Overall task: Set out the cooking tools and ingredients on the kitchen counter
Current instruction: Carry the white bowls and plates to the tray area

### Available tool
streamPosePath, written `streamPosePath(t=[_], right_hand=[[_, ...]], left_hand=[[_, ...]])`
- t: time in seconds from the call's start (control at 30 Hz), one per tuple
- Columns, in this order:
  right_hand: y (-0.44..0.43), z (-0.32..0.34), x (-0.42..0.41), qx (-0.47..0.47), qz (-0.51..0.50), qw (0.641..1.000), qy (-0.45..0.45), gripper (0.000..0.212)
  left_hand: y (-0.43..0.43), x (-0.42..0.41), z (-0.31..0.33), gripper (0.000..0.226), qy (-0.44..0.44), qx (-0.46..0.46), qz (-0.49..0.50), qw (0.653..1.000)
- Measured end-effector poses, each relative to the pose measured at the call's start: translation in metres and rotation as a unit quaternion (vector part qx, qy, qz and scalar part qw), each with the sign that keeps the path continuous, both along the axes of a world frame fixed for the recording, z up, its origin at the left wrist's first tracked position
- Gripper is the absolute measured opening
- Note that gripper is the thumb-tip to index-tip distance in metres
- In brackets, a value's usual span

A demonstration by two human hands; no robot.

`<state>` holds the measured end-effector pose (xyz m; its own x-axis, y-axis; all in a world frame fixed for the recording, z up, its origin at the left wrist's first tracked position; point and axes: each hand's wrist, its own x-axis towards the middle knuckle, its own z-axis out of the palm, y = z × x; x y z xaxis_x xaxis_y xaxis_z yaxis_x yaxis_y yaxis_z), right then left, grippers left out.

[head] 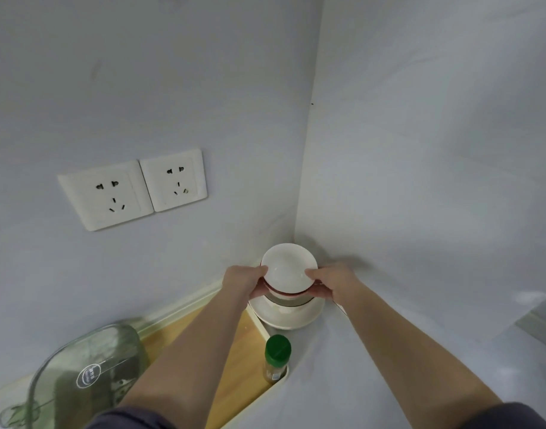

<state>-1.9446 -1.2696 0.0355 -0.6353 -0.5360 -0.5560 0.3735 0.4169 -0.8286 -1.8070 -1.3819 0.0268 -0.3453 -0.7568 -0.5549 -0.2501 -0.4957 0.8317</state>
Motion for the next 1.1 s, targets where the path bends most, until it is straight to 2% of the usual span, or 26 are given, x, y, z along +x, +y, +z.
streamPosePath(t=[0.1,0.2,0.23,0.3,0.43,0.6,0.7,0.77,0.87,0.97,1.03,1.1], right_hand=[[-0.007,-0.006,-0.002,0.052,0.006,0.996,0.078,0.012],[-0.011,-0.017,-0.006,0.105,0.048,0.977,0.179,0.025],[-0.012,-0.020,-0.007,0.122,0.064,0.969,0.207,0.023],[-0.011,-0.017,-0.003,0.140,0.083,0.958,0.234,0.014],[-0.013,-0.012,-0.004,0.194,0.123,0.927,0.297,0.010],[-0.019,-0.011,-0.006,0.235,0.170,0.893,0.343,0.016],[-0.022,-0.010,-0.008,0.247,0.182,0.882,0.358,0.019],[-0.024,-0.007,-0.009,0.263,0.198,0.866,0.377,0.011],[-0.026,-0.012,-0.013,0.269,0.199,0.858,0.391,0.021],[-0.027,-0.018,-0.015,0.261,0.194,0.863,0.387,0.019],[-0.027,-0.020,-0.016,0.257,0.194,0.863,0.388,0.004],[-0.027,-0.022,-0.019,0.260,0.194,0.866,0.381,0.018]], left_hand=[[-0.006,-0.003,-0.005,0.010,-0.041,-0.024,0.000,0.999],[-0.008,-0.004,-0.003,0.008,-0.097,-0.048,-0.018,0.994],[-0.008,-0.005,-0.003,0.007,-0.117,-0.058,-0.024,0.991],[-0.007,-0.007,0.000,0.008,-0.157,-0.083,-0.042,0.983],[-0.002,-0.012,0.006,0.021,-0.233,-0.162,-0.103,0.953],[-0.002,-0.022,0.005,0.013,-0.282,-0.241,-0.154,0.916],[-0.002,-0.029,0.002,0.019,-0.320,-0.290,-0.178,0.884],[-0.003,-0.033,-0.001,0.022,-0.343,-0.308,-0.193,0.866],[-0.003,-0.036,-0.003,0.023,-0.371,-0.331,-0.213,0.841],[-0.002,-0.037,-0.004,0.019,-0.379,-0.344,-0.226,0.829],[-0.003,-0.035,-0.006,0.014,-0.374,-0.346,-0.232,0.829],[-0.003,-0.032,-0.008,0.006,-0.360,-0.345,-0.226,0.837]])
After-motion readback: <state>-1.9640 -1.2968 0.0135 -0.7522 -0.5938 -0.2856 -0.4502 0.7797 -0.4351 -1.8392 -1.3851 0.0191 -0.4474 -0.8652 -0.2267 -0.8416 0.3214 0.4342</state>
